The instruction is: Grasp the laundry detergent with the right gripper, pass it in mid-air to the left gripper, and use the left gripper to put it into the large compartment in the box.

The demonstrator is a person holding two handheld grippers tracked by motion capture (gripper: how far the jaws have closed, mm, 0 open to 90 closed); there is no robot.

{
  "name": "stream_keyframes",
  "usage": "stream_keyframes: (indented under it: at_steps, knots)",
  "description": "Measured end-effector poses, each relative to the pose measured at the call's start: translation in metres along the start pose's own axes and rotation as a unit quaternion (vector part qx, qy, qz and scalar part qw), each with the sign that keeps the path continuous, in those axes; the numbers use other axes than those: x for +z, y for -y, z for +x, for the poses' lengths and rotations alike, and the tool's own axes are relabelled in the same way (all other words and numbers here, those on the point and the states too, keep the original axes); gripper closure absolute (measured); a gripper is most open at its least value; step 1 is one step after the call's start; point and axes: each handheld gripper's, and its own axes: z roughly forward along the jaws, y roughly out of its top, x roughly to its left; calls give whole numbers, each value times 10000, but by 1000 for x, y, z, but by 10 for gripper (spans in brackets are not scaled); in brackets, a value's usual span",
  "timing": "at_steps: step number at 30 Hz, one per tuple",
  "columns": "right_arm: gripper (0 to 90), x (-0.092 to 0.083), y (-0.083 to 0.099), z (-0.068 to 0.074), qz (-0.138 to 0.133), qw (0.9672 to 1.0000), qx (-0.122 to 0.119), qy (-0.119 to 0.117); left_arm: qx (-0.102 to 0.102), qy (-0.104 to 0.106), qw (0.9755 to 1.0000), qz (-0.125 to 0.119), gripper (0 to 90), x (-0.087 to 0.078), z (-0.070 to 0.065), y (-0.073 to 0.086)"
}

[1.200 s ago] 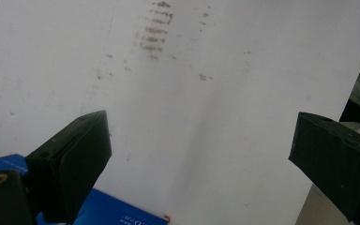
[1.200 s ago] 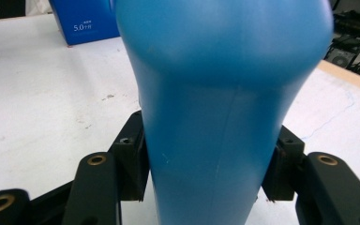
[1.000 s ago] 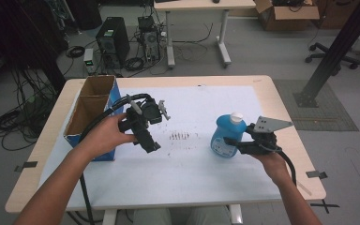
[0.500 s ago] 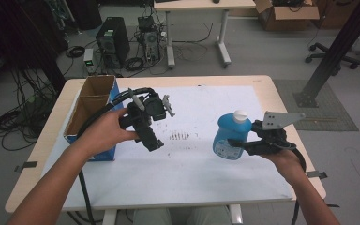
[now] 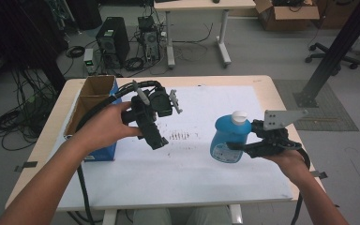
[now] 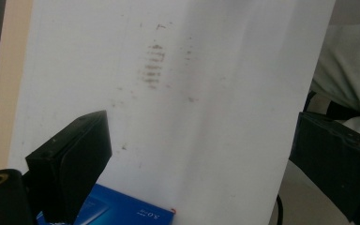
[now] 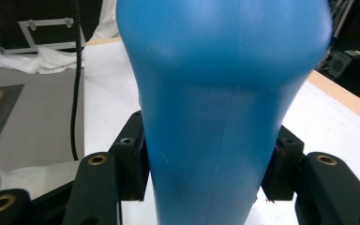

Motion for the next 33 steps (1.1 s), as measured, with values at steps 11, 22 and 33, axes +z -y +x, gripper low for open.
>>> stream_keyframes:
  at_steps: [11,22,33]
  knots:
    - [451,15,-15,4,48,9990,-192,-403,192,128,9997,2,59,-10,-10,-12]
    - [452,41,-24,9,52,9965,-354,-757,366,354,9987,-57,58,-18,-17,-20]
    - [452,62,-27,10,68,9940,-448,-991,414,547,9976,-114,57,-22,-17,-24]
